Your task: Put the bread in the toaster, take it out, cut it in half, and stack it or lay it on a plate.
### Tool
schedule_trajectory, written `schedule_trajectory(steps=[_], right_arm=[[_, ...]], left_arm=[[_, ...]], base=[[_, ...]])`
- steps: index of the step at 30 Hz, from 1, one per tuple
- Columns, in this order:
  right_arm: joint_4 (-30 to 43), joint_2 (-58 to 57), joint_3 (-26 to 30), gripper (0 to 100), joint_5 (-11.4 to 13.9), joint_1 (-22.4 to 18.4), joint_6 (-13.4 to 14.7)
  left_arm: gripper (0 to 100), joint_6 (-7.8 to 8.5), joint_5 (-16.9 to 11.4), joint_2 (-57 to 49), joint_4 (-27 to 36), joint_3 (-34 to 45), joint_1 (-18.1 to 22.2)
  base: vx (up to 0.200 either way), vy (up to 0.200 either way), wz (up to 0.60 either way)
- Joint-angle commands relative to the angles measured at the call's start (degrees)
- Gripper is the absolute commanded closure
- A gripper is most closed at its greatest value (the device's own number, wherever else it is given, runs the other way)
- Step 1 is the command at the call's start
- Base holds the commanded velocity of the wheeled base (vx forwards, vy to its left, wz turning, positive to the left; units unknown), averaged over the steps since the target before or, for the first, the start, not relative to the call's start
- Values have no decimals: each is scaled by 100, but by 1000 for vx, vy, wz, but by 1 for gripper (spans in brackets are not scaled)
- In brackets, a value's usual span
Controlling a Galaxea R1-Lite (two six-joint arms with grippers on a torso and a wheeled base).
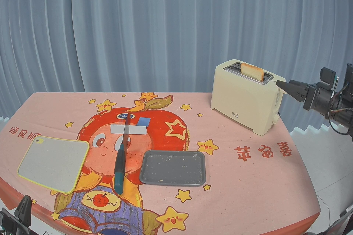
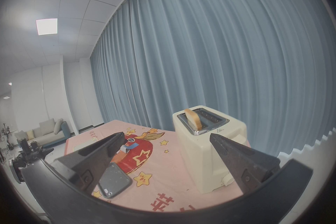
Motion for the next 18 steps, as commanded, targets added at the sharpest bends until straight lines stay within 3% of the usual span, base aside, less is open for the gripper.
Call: schedule_trajectory(steps=[1, 14, 18], right_arm=[[-91, -211, 386, 100, 1, 53, 45], [-302, 457, 703, 100, -34, 9, 45], [-319, 923, 676, 100, -52, -211, 28]], left_arm=[[100, 0, -1, -52, -2, 101, 0], [100, 0, -1, -52, -2, 101, 0], [100, 0, -1, -52, -2, 101, 0]], base=[[0, 0, 0], [0, 0, 0], [0, 0, 0]])
